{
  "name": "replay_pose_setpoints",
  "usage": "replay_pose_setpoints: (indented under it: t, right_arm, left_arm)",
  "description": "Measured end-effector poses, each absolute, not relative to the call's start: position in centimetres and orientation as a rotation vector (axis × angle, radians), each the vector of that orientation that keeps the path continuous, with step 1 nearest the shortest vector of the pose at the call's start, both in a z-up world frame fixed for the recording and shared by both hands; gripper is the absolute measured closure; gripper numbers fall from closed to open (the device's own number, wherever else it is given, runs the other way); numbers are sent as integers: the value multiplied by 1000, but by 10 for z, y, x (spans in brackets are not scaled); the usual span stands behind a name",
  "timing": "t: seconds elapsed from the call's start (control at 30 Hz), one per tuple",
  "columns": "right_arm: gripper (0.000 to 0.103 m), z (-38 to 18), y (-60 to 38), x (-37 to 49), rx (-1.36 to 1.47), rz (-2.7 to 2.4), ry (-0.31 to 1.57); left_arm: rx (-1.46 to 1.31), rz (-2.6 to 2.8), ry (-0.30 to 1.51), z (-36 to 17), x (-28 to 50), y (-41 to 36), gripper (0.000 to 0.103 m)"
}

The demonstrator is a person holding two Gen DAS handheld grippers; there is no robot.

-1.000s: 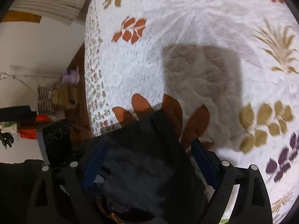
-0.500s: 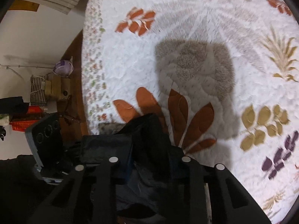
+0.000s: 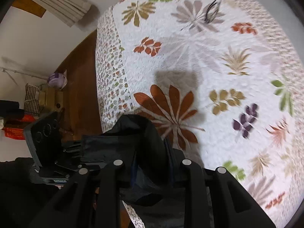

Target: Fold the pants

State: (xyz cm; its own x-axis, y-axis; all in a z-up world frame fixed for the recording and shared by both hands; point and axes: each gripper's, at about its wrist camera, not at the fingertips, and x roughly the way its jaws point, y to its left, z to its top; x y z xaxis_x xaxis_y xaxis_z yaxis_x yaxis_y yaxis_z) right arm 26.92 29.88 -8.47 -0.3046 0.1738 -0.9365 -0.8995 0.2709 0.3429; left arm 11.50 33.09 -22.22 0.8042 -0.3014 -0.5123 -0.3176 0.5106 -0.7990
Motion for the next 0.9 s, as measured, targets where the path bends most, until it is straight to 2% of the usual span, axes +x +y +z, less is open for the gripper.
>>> replay_pose_setpoints:
  t: [0.4, 0.9]
  right_arm:
    - [78, 11, 194, 264, -612, 1155, 1342]
    - [78, 61, 50, 260, -459, 1049, 1250]
  left_arm:
    - [-852, -123, 643, -140, 126, 257, 78]
    - [-629, -256, 666, -79, 135, 150, 78]
